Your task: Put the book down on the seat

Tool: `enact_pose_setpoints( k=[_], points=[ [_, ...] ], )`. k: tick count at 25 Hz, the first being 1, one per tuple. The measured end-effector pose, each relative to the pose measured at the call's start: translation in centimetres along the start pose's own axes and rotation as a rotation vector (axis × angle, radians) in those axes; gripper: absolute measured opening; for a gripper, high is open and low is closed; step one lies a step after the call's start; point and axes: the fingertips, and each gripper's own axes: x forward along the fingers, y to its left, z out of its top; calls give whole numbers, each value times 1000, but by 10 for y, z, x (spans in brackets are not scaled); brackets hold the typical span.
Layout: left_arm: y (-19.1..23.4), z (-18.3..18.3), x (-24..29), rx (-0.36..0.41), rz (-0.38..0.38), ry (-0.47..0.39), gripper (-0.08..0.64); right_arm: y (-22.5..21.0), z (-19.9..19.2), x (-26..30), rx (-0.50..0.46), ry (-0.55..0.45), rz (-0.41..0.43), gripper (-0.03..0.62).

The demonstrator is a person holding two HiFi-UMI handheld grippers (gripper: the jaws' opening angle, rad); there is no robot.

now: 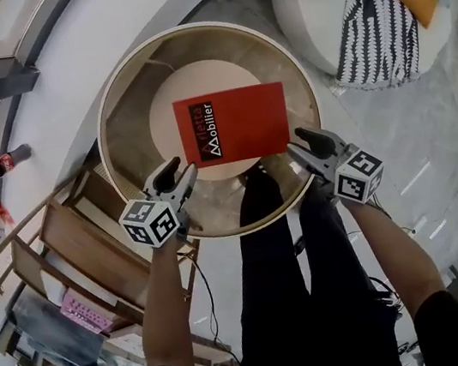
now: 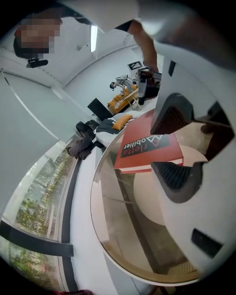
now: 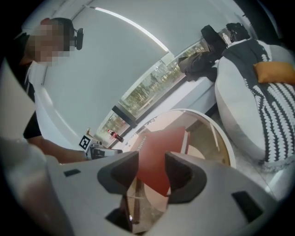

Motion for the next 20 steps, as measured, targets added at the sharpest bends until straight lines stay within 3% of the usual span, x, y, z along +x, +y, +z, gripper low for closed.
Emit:
enact_pose_setpoints(
  k=[7,20],
  points=[
    [18,-13,16,-13,9,45,170,-20,-17,19,15,38,-34,161],
    [20,-17,34,-40,-26,36,170,-42,-26,29,3,103,-84,161]
  ],
)
